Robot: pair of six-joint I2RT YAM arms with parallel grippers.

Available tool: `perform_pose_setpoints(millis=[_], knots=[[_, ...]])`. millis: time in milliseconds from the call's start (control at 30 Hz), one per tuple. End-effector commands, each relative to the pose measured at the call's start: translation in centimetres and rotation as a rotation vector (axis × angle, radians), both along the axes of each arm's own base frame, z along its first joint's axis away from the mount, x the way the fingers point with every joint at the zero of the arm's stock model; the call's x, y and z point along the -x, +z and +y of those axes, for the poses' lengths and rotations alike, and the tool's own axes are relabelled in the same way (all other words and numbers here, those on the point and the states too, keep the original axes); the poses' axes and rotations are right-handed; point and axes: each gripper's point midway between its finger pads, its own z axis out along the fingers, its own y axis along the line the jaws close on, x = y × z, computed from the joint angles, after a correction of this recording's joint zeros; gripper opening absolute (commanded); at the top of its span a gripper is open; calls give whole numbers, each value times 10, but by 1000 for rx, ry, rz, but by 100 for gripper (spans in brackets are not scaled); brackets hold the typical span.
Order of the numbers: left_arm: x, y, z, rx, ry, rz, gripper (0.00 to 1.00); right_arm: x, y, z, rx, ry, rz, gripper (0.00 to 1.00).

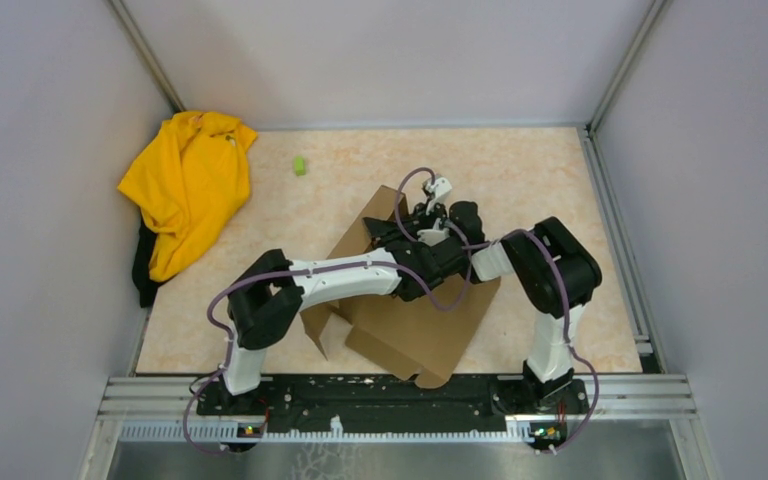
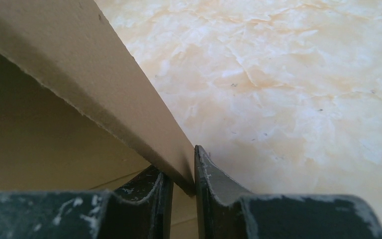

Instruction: Fold the paper box

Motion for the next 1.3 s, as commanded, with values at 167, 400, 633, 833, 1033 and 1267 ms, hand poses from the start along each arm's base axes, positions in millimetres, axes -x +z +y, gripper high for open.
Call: perform_pose_setpoints(millis=[167,400,633,833,1033,1267], knots=[[4,-26,-33,169,-72,127,35,-5,46,-5,-5,-162,-111,2],[15,-15,-54,221,-100,127,38,-10,37,-16,31,-238,-73,1],[37,-2,-78,335,-122,189,35,-4,33,-7,21,-174,-73,1],[71,16,-111,510,-173,292,34,1,28,-1,10,-135,-51,1],[100,24,-134,661,-243,420,53,2,24,4,5,-97,-18,1],[108,34,-125,735,-271,449,60,6,21,7,-13,-62,16,1]])
